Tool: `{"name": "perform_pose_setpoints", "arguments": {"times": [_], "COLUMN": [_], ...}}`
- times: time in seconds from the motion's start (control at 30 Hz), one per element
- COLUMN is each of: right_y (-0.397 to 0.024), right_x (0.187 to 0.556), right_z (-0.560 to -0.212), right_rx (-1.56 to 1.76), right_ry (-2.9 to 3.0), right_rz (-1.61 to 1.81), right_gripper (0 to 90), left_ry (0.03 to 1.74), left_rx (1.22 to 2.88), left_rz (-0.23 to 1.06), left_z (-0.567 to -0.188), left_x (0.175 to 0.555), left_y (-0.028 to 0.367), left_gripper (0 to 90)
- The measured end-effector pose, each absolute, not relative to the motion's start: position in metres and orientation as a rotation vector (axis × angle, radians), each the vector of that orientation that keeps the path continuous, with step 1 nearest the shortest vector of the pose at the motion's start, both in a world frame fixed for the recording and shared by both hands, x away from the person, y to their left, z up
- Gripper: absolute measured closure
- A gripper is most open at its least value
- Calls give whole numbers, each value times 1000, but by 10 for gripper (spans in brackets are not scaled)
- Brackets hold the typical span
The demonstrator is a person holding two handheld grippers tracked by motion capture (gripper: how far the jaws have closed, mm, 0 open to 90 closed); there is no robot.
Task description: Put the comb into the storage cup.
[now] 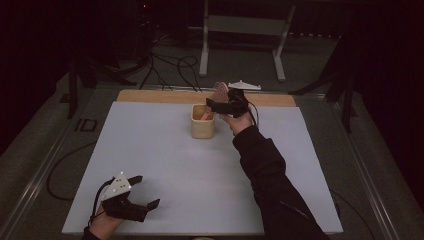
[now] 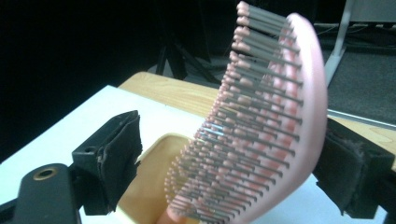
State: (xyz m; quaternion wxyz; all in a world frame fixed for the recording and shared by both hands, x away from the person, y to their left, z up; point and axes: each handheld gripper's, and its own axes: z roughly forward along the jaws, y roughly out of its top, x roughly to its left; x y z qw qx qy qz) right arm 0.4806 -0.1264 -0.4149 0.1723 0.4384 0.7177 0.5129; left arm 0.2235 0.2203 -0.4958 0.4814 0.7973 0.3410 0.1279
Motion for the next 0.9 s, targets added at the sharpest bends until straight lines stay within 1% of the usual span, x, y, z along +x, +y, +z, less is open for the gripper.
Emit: {"name": "perform_pose_setpoints", "arguments": {"times": [0.1,0.2,0.9], "right_y": [-128,-132,-149], "right_x": [479,477,466], "right_z": [-415,-414,-405], "right_rx": [1231,1194,1114], "right_ry": [2046,2080,2097], "right_rz": [1458,1474,1451], "right_gripper": [130,92,93], "left_ry": [827,826,827], "left_rx": [1948,1950,1952], "left_rz": [315,317,318], "left_z": [-495,-495,-495], "left_x": [223,223,222], "left_y": [220,220,219], "left_gripper": [4,4,4]}}
